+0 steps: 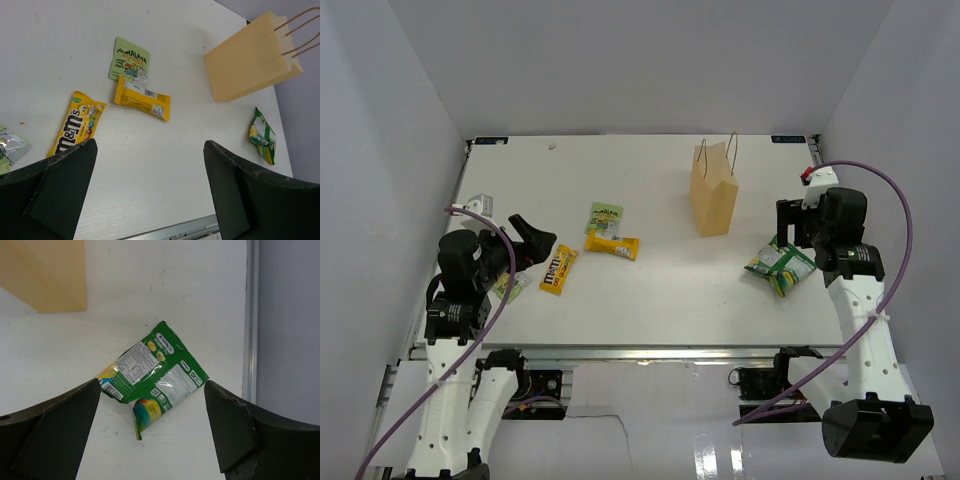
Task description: Place the snacks into the paper bag
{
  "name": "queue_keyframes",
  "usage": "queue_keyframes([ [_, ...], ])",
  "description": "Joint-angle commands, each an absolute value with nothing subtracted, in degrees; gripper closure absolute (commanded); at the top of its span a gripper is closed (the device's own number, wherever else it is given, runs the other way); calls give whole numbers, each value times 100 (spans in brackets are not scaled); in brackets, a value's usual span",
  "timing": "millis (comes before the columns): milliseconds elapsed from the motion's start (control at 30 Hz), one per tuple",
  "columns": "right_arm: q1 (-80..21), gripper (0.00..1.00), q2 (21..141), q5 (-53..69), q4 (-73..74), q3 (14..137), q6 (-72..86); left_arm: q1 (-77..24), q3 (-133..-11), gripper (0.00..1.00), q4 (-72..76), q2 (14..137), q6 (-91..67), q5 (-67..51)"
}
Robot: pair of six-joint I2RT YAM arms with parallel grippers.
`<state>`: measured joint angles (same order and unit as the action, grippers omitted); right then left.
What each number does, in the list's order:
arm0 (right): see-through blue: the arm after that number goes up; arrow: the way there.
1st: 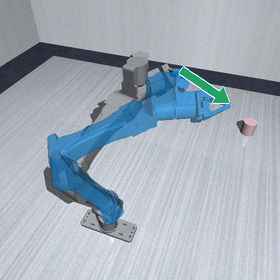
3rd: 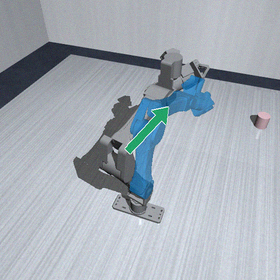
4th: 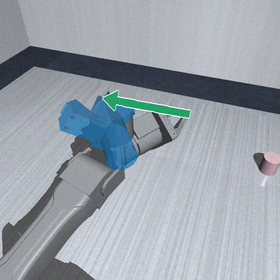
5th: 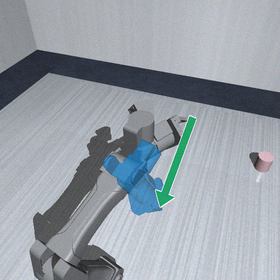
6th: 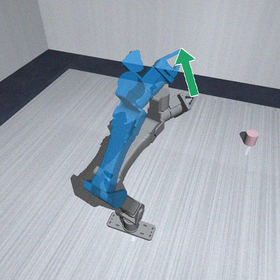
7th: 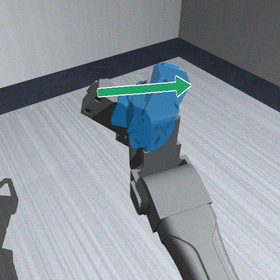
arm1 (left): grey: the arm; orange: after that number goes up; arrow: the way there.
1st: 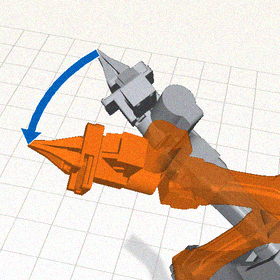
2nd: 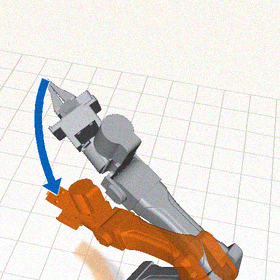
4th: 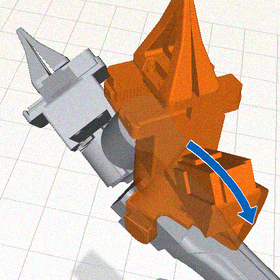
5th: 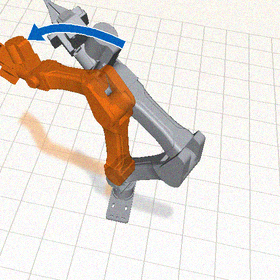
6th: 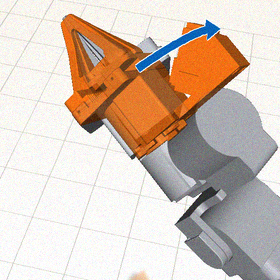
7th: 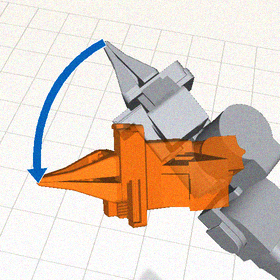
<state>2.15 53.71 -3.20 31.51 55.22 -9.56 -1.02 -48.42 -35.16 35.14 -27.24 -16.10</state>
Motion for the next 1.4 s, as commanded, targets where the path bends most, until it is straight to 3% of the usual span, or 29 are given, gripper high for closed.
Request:
queue_keyframes([
  [0,229,10,5379,437,3146,5774,-1718,-88,-4773,2,-3340,3516,-2830,-1880],
  [167,132,10,5589,3029,4867,6108,-4322,-88,-4737,2,-3357,3507,-2830,-1968],
  [267,88,10,5818,3138,5343,6135,-4606,-88,-4720,2,-3401,3489,-2821,-1986],
  [667,9,10,6372,1311,5326,5609,-4403,-88,-4544,2,-3419,3560,-2856,-1987],
  [767,-481,10,6337,845,5116,5336,-4316,-88,-4456,2,-3393,3586,-2848,-1995],
  [1033,-1178,6,6775,-1124,3280,4307,-3771,-88,-4438,2,-3287,3867,-2751,-2030],
  [1233,-1169,6,7338,-1424,2506,4149,-4033,-79,-4395,2,-3296,3832,-2733,-1969],
  [1333,-1169,1,7602,-1284,2259,4043,-4139,-88,-4386,2,-3296,3823,-2742,-1951],
  [1367,-1169,5,7724,-1275,2146,4026,-4157,-88,-4386,2,-3296,3823,-2742,-1942],
])
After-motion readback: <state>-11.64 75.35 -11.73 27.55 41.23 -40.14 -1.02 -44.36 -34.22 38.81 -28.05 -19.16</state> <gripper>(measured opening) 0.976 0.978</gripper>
